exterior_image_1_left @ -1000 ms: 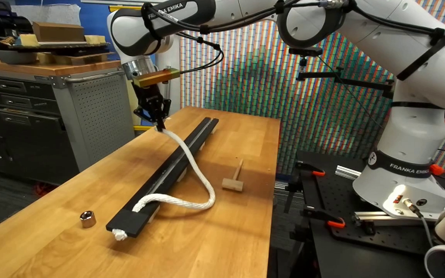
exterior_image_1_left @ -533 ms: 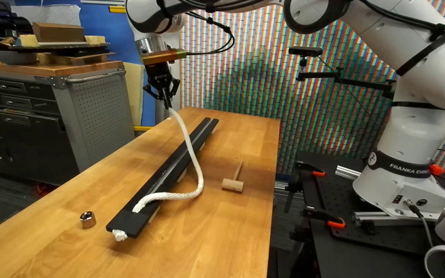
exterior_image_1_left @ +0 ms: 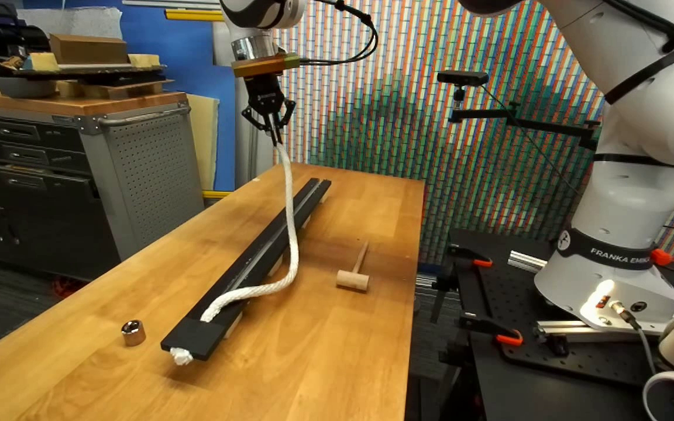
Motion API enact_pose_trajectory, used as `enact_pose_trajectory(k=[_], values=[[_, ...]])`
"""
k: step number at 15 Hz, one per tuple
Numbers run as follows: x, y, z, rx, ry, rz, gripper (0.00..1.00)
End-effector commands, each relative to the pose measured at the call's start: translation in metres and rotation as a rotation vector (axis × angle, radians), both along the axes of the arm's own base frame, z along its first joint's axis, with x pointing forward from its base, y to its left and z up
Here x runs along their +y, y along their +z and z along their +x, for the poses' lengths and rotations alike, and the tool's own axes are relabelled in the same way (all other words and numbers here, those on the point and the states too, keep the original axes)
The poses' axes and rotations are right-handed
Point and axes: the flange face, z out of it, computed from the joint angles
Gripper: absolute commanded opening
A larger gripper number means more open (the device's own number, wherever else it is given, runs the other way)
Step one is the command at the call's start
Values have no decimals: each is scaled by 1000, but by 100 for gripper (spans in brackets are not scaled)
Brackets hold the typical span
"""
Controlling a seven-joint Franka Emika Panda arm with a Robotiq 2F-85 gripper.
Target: Put the rope into the hole of the black object on the table
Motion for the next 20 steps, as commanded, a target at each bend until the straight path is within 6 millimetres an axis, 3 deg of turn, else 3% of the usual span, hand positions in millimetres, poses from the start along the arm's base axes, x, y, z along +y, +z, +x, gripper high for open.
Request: enact_pose_trajectory(k=[1, 8, 11, 12, 18, 19, 20], values=[[-18, 5, -36, 12, -114, -29, 2], [-65, 0, -86, 1, -319, -58, 2], [-66, 9, -99, -36, -313, -48, 2], [-72, -7, -82, 5, -295, -70, 9], [-70, 2, -93, -13, -298, -62, 9], [-70, 1, -93, -13, -298, -62, 2], [-67, -3, -90, -14, -293, -73, 2]])
